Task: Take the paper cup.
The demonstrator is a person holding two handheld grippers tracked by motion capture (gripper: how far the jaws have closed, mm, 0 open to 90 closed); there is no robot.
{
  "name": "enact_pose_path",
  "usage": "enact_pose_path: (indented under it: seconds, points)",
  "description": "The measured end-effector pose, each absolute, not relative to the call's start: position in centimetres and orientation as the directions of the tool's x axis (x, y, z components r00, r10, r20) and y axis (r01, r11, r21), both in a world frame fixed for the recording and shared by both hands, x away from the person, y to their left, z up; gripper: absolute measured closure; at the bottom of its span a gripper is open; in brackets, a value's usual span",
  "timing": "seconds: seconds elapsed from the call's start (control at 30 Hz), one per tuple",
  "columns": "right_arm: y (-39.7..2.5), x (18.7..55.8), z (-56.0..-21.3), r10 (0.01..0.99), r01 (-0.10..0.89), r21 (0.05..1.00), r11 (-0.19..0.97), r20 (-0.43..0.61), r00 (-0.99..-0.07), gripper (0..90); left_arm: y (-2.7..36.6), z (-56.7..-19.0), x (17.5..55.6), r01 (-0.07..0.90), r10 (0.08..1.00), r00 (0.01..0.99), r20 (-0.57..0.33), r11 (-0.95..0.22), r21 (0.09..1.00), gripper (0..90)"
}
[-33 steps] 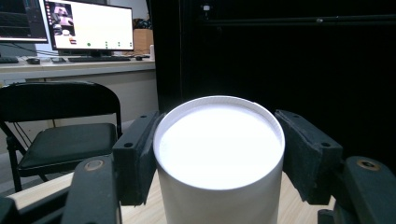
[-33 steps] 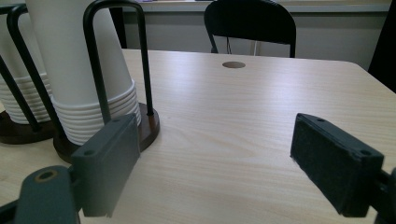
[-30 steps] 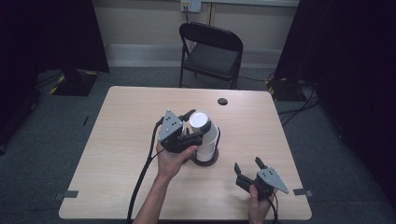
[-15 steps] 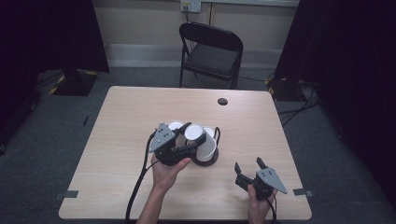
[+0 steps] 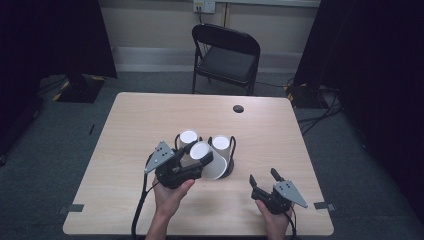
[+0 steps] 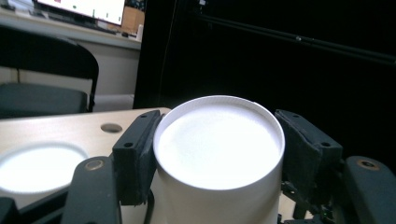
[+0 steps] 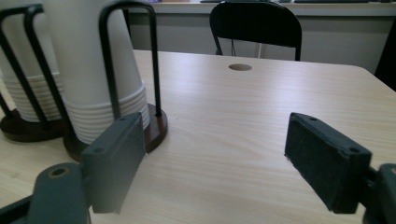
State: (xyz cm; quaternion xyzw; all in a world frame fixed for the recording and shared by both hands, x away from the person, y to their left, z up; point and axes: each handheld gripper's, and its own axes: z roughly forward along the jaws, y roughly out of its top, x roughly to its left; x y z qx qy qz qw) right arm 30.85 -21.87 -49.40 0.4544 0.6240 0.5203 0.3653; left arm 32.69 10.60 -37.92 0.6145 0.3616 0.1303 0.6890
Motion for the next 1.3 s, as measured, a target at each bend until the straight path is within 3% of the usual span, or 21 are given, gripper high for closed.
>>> enact_pose_path:
  seconds: [0.13,0.27,0.33,0.67,0.93,1.3]
  points:
    - [-21.0,30.2,-49.0,0.917,0.157,0.988,0.006,0.058,-0.395,23.0,11.0,-39.0,32.7,0.304,0.607,0.693,-0.388,0.242,0.921,34.2]
    - [-19.4,29.5,-48.2,0.876,0.102,0.994,0.041,0.013,-0.482,26.9,11.4,-39.7,32.7,0.340,0.580,0.690,-0.432,0.268,0.902,34.2]
    - [-18.6,29.2,-47.9,0.851,0.079,0.996,0.051,-0.002,-0.526,34.5,11.6,-40.0,32.6,0.354,0.568,0.691,-0.447,0.273,0.895,34.3]
    - [-16.1,28.2,-47.8,0.736,-0.001,0.999,0.050,-0.037,-0.676,43.2,12.7,-40.2,31.3,0.412,0.467,0.714,-0.521,0.321,0.853,34.2]
    - [-15.3,28.0,-47.5,0.688,-0.070,0.997,0.032,-0.073,-0.722,53.0,12.8,-41.1,31.3,0.458,0.430,0.706,-0.562,0.327,0.826,34.2]
    - [-14.8,28.1,-47.2,0.685,-0.179,0.983,0.042,-0.159,-0.711,64.6,12.9,-41.9,32.0,0.519,0.376,0.700,-0.608,0.317,0.794,34.2]
